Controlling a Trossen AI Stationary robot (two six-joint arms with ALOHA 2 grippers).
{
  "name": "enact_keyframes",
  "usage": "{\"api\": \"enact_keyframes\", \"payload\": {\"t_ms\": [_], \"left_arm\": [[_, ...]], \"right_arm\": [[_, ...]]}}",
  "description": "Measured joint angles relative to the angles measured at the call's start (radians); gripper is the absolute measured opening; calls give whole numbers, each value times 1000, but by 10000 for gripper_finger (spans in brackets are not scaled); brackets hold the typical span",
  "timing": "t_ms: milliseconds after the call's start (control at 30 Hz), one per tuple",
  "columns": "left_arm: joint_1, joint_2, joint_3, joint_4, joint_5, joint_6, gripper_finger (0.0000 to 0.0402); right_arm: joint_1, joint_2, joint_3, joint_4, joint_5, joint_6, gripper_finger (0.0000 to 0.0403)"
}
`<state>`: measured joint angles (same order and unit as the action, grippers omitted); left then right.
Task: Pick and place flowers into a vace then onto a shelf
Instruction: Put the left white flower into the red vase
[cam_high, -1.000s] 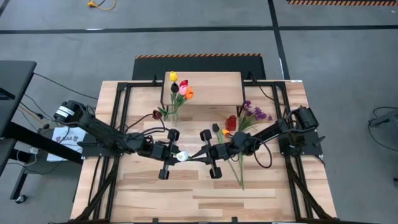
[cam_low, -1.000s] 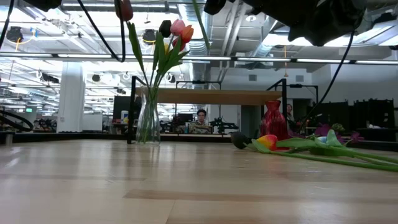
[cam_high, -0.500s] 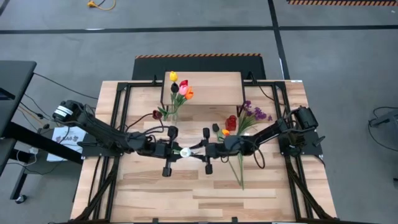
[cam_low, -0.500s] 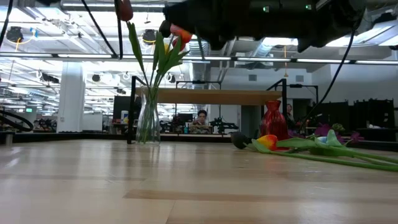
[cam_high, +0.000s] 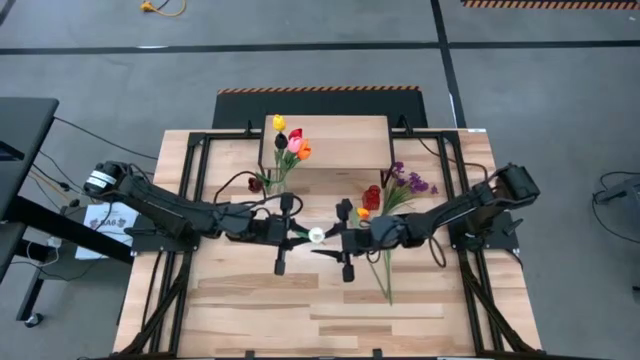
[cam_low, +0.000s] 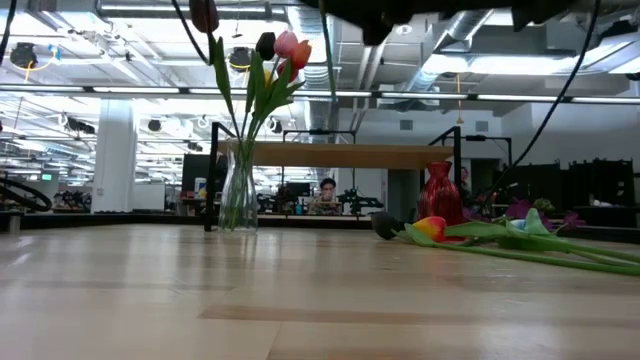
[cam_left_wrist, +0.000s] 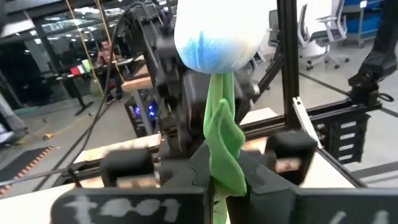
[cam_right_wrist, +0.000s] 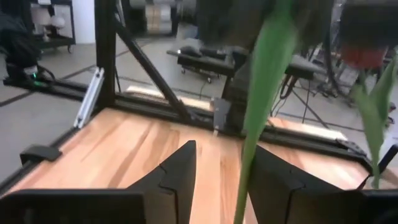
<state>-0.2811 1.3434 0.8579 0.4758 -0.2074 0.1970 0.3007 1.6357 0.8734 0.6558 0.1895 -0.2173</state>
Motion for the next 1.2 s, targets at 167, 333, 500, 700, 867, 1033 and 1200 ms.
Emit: {"api": "enact_keyframes", "payload": {"t_ms": [167, 333, 500, 700, 867, 1033, 1200], "left_arm": [[15, 0, 0, -15, 4, -2, 0], [14, 0, 0, -24, 3, -1, 0], [15, 0, 0, -34, 0, -1, 0], [17, 2, -1, -53, -6, -1, 0], [17, 1, -1, -55, -6, -2, 0], [17, 1, -1, -52, -3, -10, 3], [18, 1, -1, -50, 12, -14, 26]], "right_arm": [[2, -56, 0, -76, 4, 4, 121], [-3, -79, 0, -102, 1, 10, 121], [-8, -79, 0, -88, 1, 9, 121], [-18, -79, 1, -35, -3, 7, 119], [-28, -79, 1, -28, -8, 8, 96], [-30, -78, 1, -47, -7, 8, 26], [-40, -78, 1, -56, 8, 34, 9]]}}
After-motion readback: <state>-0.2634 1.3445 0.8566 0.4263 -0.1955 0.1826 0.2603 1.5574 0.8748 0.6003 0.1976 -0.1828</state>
